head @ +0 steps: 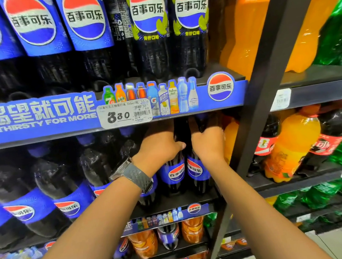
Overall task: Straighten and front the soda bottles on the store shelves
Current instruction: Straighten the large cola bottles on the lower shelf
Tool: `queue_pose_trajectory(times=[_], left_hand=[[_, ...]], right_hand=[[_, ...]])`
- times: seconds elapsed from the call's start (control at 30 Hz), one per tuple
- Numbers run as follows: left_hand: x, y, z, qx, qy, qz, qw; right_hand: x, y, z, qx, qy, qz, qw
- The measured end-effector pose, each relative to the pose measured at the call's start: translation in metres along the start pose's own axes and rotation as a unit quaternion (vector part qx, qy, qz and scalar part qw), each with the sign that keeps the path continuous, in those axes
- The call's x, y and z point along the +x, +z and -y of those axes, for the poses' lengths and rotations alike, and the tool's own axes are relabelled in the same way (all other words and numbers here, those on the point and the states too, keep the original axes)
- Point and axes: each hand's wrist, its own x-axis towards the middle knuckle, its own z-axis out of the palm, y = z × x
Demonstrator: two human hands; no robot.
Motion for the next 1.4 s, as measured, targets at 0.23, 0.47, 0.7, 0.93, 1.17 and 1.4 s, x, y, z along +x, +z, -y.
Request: queue_pose_trajectory(times=[0.23, 0.47, 0.7, 0.93, 1.17, 1.4], left_hand=[[0.005, -0.031, -0.006, 0.017, 0.051, -0.089, 0.995], [0.001, -0.012, -0.008, -0.050, 0.034, -0.136, 0.989], [-0.006, 0.026, -0.017, -0.151, -0.026, -0.186, 0.971], [-0.004, 0.029, -0.013, -0.137, 0.012, -0.191, 0.972], [-0.007, 0.026, -0.004, -0.140, 0.024, -0.186, 0.972], [-0.008, 0.024, 0.003, -0.149, 0.007, -0.136, 0.979]], right_hand=[[0.008, -0.009, 0.000, 0.063, 0.079, 0.033, 0.994], [0.008, -0.008, -0.007, 0.091, 0.083, 0.042, 0.992], [0.005, 0.001, -0.012, 0.103, -0.003, 0.019, 0.995], [0.012, 0.002, -0.015, 0.137, 0.063, 0.046, 0.987], [0.018, -0.005, -0.012, 0.275, 0.101, 0.066, 0.954], [0.020, -0.008, -0.008, 0.211, 0.103, 0.079, 0.969]])
